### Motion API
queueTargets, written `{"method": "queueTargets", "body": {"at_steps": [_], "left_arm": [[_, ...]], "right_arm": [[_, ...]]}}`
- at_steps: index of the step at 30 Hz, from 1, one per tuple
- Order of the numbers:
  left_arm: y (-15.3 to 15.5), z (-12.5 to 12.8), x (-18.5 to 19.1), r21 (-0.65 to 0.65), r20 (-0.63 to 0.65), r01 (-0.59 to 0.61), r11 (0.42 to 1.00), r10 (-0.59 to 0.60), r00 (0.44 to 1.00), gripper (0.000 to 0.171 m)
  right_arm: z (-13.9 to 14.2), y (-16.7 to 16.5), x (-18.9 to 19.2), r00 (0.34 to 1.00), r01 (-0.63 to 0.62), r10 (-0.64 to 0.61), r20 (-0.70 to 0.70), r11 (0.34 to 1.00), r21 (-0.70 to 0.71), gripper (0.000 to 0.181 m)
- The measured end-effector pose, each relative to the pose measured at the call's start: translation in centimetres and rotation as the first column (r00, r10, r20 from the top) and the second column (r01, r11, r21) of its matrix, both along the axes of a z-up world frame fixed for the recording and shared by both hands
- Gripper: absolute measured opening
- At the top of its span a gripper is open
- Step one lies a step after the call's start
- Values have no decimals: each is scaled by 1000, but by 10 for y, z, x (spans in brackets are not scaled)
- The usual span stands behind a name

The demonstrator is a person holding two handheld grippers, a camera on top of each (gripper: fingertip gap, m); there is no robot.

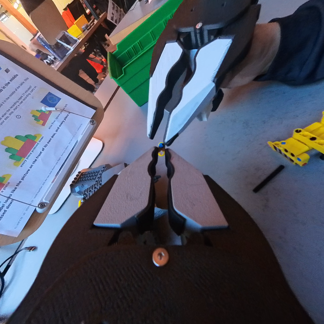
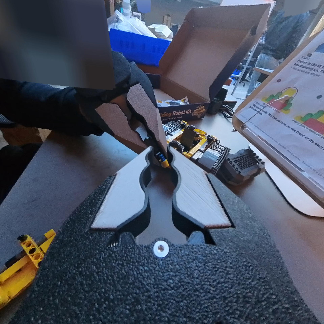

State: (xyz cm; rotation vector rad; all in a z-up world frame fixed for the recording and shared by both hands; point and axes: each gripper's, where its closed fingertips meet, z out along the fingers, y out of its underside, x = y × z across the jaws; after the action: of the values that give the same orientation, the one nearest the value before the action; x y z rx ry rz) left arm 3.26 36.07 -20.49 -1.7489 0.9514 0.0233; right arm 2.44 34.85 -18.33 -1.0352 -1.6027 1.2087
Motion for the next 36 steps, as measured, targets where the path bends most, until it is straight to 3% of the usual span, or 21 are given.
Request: {"method": "queueTargets", "body": {"at_steps": [12, 22, 26, 30, 36], "left_arm": [[5, -6, -9, 81, -179, -38, 996, 52, 982, 5], [4, -4, -7, 73, -132, -17, 997, 27, 991, 0], [4, -13, -7, -16, -76, -10, 1000, 9, 997, 0], [8, -10, -18, -40, -15, -58, 998, 57, 998, 0], [7, -4, -17, -37, 23, -62, 997, 63, 998, 0]], "right_arm": [[-17, 19, -6, 989, 103, -97, 110, 994, -44, 14], [-15, 18, -4, 991, 72, -51, 121, 983, -168, 8], [-25, 31, -3, 978, 139, -119, 174, 984, -110, 9], [-25, 38, 0, 974, 156, -127, 186, 976, -153, 9], [-62, 20, 8, 924, 74, -38, 381, 994, -81, 17]]}}
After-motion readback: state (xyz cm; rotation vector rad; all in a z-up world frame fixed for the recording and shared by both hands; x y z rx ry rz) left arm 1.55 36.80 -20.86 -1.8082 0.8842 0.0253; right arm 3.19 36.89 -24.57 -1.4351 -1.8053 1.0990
